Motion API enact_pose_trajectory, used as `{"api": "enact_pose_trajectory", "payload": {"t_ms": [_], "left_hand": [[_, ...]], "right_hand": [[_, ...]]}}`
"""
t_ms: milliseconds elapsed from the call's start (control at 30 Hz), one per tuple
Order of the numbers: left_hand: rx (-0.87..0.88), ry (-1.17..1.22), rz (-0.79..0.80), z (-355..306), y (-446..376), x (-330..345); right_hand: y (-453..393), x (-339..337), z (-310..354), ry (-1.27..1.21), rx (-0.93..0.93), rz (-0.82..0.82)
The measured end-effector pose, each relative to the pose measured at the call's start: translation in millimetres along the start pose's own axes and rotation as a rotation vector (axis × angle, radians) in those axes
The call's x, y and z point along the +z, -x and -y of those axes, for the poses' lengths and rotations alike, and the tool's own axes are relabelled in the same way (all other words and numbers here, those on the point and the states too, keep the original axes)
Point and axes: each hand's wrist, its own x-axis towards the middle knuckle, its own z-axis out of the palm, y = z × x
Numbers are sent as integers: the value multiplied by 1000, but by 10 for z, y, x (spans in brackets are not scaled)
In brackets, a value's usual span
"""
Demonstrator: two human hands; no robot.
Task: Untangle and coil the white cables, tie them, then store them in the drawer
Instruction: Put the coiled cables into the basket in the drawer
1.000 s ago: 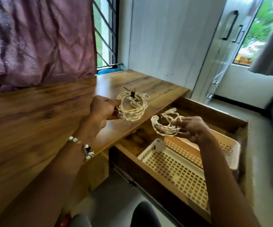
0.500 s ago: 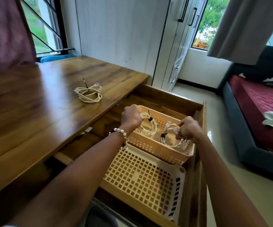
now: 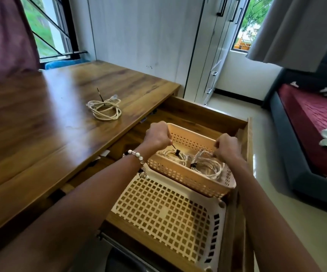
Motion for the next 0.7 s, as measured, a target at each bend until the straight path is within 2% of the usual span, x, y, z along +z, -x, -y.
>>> {"api": "enact_pose_trajectory", "payload": {"t_ms": [67, 133, 200, 267, 333, 367, 433, 533, 600, 700], "left_hand": [[68, 100, -117, 53, 22, -228], [45, 248, -284, 164, 54, -534], [-39, 309, -579, 336, 64, -817], [-179, 291, -870, 541, 83, -1092], [-352, 276, -972, 744, 69, -1330], [-429, 256, -932, 853, 45, -1435], [-568, 207, -732, 1032, -9, -1556], [-577, 215, -441, 1081, -30, -1628], [-520, 324, -407, 1082, -69, -1637], [-499, 633, -355, 1001, -38, -1627]], "right_hand": [[19, -102, 195, -137, -92, -99], [42, -200, 495, -433, -184, -63], [64, -228, 852, -705, -243, 66], [42, -145, 1224, -841, -268, 175], [-27, 21, 1567, -897, -266, 230], [-70, 117, 1738, -893, -263, 238], [-149, 305, 2018, -818, -252, 246], [-186, 513, 2322, -785, -244, 328], [-162, 564, 2477, -809, -220, 358], [-83, 524, 2631, -971, -113, 420]]}}
